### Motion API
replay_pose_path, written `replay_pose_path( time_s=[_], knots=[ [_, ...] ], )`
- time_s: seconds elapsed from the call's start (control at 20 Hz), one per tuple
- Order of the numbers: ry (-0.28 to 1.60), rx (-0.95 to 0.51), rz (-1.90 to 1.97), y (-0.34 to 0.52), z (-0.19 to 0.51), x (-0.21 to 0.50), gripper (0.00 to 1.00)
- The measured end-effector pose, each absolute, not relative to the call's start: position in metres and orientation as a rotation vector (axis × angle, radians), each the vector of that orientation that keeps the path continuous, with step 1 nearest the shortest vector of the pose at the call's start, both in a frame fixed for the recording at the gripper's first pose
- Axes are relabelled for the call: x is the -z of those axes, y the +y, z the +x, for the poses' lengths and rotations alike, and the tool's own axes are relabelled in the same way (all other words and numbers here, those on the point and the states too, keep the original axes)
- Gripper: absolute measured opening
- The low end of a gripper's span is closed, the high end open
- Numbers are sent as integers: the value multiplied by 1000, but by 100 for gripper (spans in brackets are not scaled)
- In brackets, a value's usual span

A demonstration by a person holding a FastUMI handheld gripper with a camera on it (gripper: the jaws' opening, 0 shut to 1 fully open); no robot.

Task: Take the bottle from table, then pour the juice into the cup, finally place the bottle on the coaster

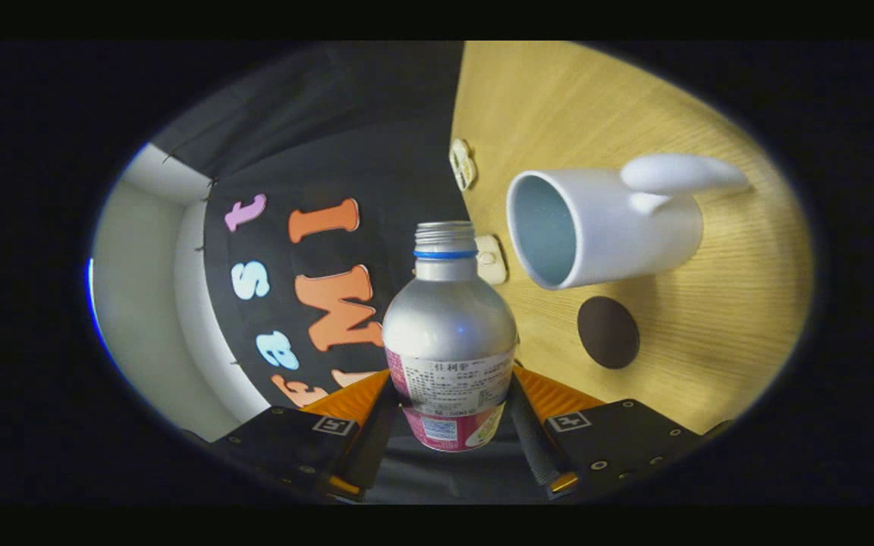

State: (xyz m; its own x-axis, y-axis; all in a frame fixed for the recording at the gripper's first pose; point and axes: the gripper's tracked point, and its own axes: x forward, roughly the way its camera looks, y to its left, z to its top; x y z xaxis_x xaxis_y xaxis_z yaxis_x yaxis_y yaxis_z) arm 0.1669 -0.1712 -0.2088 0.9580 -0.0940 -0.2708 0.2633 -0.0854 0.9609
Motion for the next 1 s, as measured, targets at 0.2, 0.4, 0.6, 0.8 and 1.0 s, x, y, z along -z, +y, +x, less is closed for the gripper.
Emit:
replay_pose_path(
  time_s=[0.2, 0.4, 0.6, 0.8, 1.0],
  knots=[
    [194, 294, 1257, -176, 164, 210, 77],
    [244, 352, 952, -193, 169, 217, 77],
    [280, 327, 640, -188, 176, 220, 77],
    [345, 301, 380, -178, 190, 236, 77],
    [390, 291, 116, -178, 197, 245, 77]
  ],
)
